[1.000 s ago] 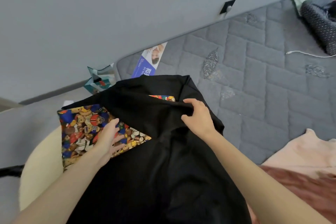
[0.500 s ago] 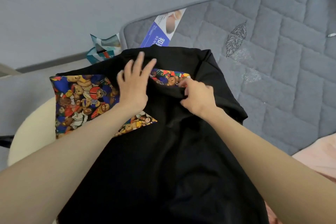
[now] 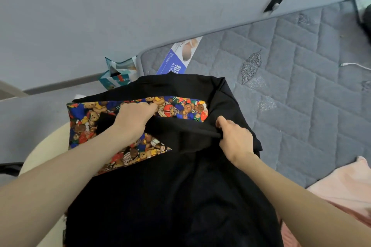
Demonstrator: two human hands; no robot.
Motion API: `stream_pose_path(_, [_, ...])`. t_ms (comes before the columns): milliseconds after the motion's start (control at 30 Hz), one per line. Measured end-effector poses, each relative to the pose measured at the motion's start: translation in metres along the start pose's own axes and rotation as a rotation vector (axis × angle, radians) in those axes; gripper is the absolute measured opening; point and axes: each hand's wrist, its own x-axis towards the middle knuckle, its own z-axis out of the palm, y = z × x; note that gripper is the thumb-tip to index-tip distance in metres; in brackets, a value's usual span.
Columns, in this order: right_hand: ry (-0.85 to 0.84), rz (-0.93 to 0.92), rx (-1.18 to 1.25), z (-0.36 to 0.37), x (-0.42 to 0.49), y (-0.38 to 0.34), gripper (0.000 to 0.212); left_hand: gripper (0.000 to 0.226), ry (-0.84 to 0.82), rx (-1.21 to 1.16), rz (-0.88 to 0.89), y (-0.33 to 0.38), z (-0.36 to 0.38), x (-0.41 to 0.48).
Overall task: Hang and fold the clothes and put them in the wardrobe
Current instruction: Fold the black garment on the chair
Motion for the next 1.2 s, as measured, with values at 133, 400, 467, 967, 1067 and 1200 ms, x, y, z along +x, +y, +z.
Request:
stream_pose_path(133, [0.376,0.179,0.218,-0.042,0.009,0.001,0.040,0.023,0.533,-0.106,0.077,0.002,-0.049,-0.001])
stream_pose_path(400, [0.196,-0.048,0.094,-0.034,-0.007,-0.011,0.036,0.031,0.719,0.243,0.169,-0.021,-0.026,-0.026])
stream_pose_path(467, [-0.238,-0.109,-0.009,-0.006,-0.019,-0.020,0.036,0.049,0.482,0.283,0.144,-0.039,0.007,-0.045])
stream_pose_path(967, [-0.119,-0.088,0.175,0.029,0.028,-0.111,0.050,0.040,0.122,-0.417,-0.209,-0.085,0.117,-0.103])
stream_pose_path(1067, [-0.165,-0.052,0.147,0.034,0.048,-0.118,0.061,0.042,0.138,-0.461,-0.335,-0.088,0.119,-0.087])
stream_pose_path(1200, [-0.144,0.054,-0.008,0.039,0.063,-0.115,0.043,0.042,-0.088,-0.328,-0.370,-0.098,0.123,-0.069])
